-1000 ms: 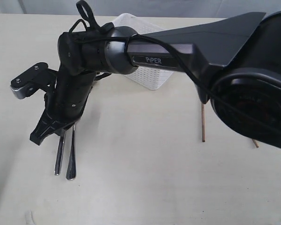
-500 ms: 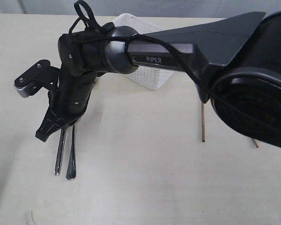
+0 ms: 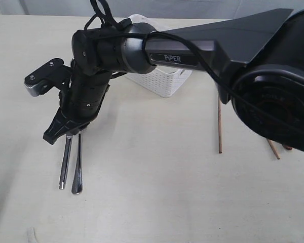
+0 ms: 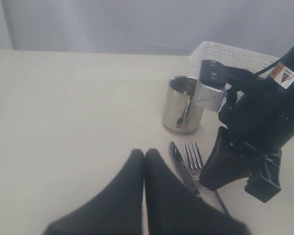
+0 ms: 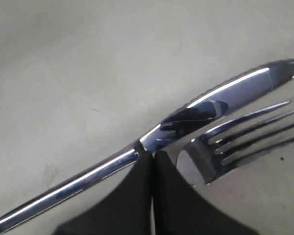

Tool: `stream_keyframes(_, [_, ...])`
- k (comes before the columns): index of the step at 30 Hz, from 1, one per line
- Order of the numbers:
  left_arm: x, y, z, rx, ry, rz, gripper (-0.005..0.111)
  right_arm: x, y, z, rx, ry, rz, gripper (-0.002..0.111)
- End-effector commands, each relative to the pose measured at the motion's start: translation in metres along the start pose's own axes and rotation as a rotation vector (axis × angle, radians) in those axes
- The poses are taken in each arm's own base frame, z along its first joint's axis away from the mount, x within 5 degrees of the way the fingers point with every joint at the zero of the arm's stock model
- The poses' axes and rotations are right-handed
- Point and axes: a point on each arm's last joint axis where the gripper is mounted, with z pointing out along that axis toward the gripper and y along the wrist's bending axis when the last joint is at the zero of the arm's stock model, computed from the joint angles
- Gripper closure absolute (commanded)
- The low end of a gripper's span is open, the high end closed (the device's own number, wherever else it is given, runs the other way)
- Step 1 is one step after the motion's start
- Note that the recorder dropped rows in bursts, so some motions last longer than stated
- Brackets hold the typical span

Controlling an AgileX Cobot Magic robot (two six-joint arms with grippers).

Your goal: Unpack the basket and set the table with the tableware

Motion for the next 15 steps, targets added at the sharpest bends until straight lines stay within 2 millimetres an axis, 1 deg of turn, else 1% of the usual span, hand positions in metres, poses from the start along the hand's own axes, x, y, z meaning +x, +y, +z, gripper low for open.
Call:
stream_keyframes(1, [0.001, 0.000, 0.000, 0.004, -0.002, 0.005, 0.107, 0.003, -0.003, 0.006, -0.004, 0.011, 0.011, 0.109])
stream_keyframes(2, [0.001, 0.000, 0.000, 0.004, -0.002, 0.005, 0.107, 0.006, -0.004, 0.013, -0.009, 0.033, 0.015, 0.109])
stream_keyframes(5, [0.001, 0.000, 0.000, 0.004, -0.002, 0.005, 0.107, 0.008, -0.005, 0.018, -0.010, 0.037, 0.018, 0.109])
stream_keyframes(10, [0.001, 0.000, 0.000, 0.004, -0.002, 0.005, 0.107, -0.002, -0.004, 0.010, -0.008, 0.011, 0.003, 0.109])
stream_keyframes(15, [0.001, 0.000, 0.000, 0.004, -0.002, 0.005, 0.107, -0.012, 0.001, -0.011, -0.024, 0.006, -0.013, 0.109])
